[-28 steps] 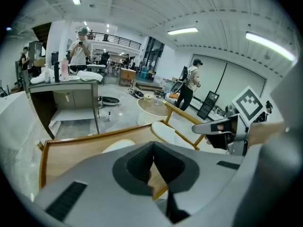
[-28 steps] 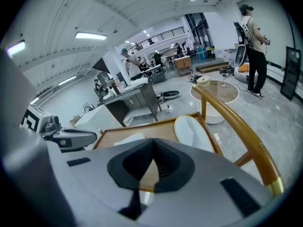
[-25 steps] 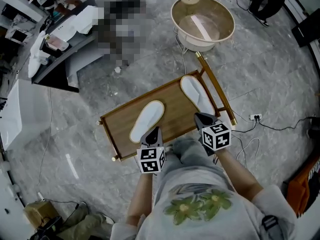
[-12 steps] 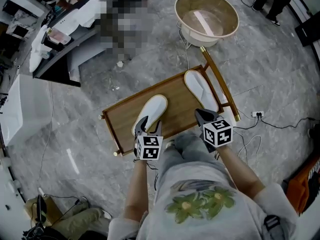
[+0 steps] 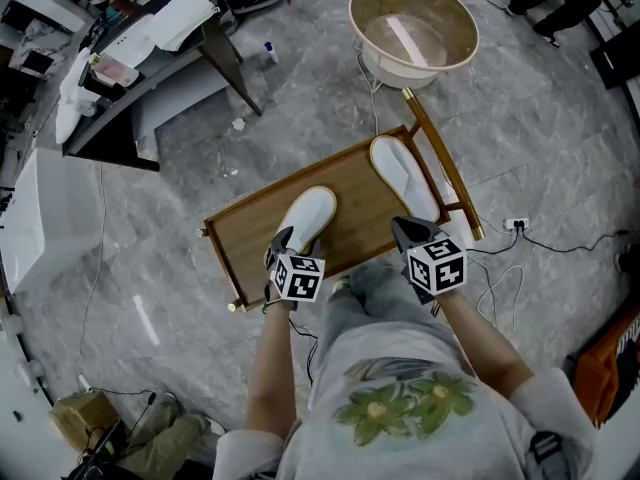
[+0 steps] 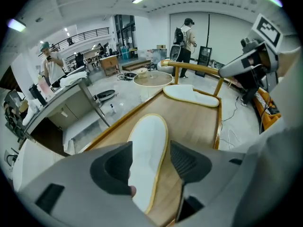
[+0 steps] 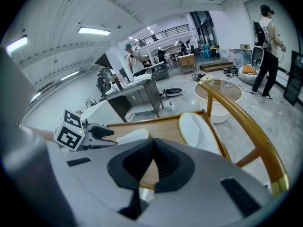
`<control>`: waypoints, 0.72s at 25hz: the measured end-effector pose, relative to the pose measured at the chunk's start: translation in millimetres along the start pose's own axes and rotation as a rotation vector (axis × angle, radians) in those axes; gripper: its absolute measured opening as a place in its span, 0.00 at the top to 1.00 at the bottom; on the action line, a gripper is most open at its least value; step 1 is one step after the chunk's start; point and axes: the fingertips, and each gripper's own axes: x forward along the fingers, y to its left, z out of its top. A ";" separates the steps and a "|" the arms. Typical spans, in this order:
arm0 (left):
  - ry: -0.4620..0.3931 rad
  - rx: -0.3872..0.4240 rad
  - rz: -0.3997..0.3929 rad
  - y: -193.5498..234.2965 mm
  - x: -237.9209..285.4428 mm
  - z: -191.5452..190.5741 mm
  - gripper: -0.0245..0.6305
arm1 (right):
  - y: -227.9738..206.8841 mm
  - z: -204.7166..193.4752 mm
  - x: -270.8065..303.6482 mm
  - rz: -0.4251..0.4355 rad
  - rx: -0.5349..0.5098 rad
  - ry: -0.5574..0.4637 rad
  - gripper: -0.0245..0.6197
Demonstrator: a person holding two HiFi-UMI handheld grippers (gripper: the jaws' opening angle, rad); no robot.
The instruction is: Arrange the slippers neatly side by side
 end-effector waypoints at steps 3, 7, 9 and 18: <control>0.026 0.002 0.005 6.0 7.3 -4.4 0.59 | 1.2 -1.0 2.2 0.002 -0.001 0.008 0.95; 0.075 0.022 -0.005 8.3 20.0 -9.5 0.59 | 0.8 -1.3 4.7 0.004 -0.003 0.016 0.95; 0.102 0.026 -0.013 8.0 27.6 -13.3 0.59 | -0.9 -2.2 6.5 0.005 -0.004 0.020 0.95; 0.217 0.003 -0.016 10.8 43.6 -28.9 0.76 | -9.6 2.9 11.5 0.005 -0.005 0.033 0.95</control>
